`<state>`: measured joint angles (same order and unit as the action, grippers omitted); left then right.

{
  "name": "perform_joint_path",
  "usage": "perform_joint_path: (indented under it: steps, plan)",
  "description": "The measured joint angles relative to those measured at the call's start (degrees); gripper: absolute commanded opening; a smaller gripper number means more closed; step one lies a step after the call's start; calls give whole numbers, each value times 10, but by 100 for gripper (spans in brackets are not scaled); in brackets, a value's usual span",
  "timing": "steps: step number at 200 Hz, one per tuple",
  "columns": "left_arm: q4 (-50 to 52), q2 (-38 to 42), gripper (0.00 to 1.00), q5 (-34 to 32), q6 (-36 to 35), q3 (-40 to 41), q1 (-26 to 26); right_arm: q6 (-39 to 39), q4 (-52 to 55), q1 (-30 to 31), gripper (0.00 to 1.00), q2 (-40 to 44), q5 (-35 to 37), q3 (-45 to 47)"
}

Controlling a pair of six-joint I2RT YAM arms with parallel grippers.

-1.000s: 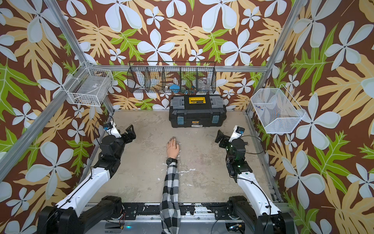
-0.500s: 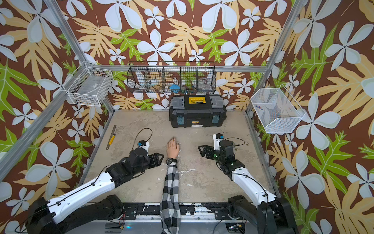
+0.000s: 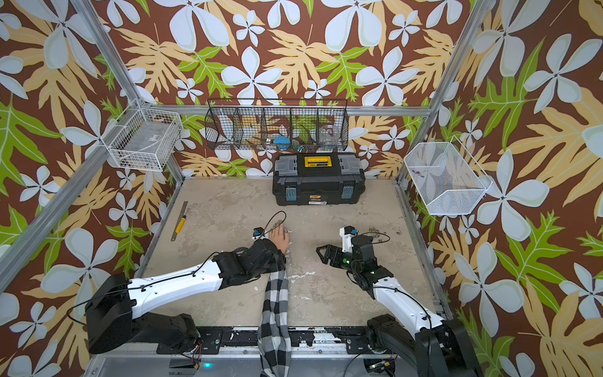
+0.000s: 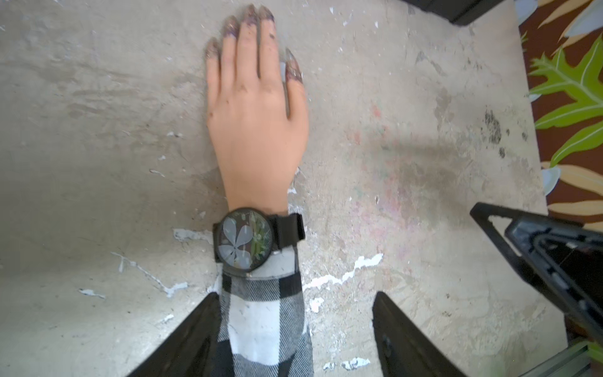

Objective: Take off the watch
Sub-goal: Adjust the hand at the center of the board.

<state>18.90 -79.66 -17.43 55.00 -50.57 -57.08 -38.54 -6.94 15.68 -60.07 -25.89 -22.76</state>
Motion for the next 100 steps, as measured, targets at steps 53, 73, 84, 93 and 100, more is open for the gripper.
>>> perform_joint_path:
  steps: [53, 73, 84, 93, 100]
  plan:
    - [19, -36, 76, -35, 56, 8, -43, -5, -3, 0, 90, 10, 0, 2]
    - [18, -53, 76, -44, 63, 5, -45, -13, -3, 0, 91, 10, 0, 2]
    - [19, -63, 76, -46, 63, 2, -45, -13, -4, 0, 90, 9, 0, 2]
    - [18, -70, 76, -46, 64, -1, -45, -13, -4, 0, 91, 8, 0, 2]
    - [18, -74, 76, -46, 64, -2, -45, -13, -4, 0, 90, 8, 0, 2]
